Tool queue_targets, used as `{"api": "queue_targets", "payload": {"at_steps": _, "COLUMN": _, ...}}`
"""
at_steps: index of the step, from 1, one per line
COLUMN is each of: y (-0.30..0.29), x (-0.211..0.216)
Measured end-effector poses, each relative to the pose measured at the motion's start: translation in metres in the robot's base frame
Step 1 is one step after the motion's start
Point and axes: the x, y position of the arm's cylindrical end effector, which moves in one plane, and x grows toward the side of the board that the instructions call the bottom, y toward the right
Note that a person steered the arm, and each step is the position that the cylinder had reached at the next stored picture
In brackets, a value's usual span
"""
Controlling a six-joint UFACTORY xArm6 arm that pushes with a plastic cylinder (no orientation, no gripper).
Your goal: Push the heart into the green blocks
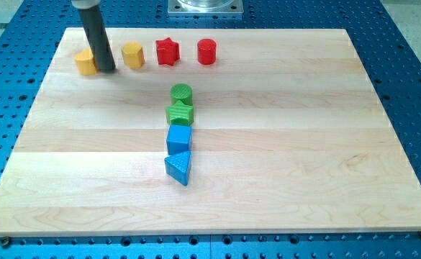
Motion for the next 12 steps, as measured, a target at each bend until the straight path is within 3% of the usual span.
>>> {"api": "queue_targets", "payload": {"at_steps": 1, "y": 0.012, "x": -0.042}}
{"api": "queue_targets", "payload": {"at_steps": 2, "y": -0.046, "x": -0.011}}
{"api": "queue_targets", "payload": {"at_steps": 3, "y": 0.03, "x": 0.076}}
{"api": "queue_targets", "payload": {"at_steps": 4, "y": 0.045, "x": 0.079}}
{"api": "queue_targets", "payload": {"at_steps": 5, "y": -0.013, "x": 0.035}}
{"api": "queue_targets", "payload": {"at_steps": 6, "y": -0.048, "x": 0.063}}
{"api": "queue_targets", "payload": {"at_steps": 7, "y": 0.033, "x": 0.125}}
{"api": "queue_targets", "payload": {"at_steps": 8, "y": 0.065, "x": 0.157}}
{"api": "queue_targets", "payload": {"at_steps": 9, "y": 0.027, "x": 0.157}}
{"api": "queue_targets", "payload": {"at_steps": 11, "y": 0.088, "x": 0.113}}
{"api": "queue_targets", "payload": {"at_steps": 12, "y": 0.122, "x": 0.113}}
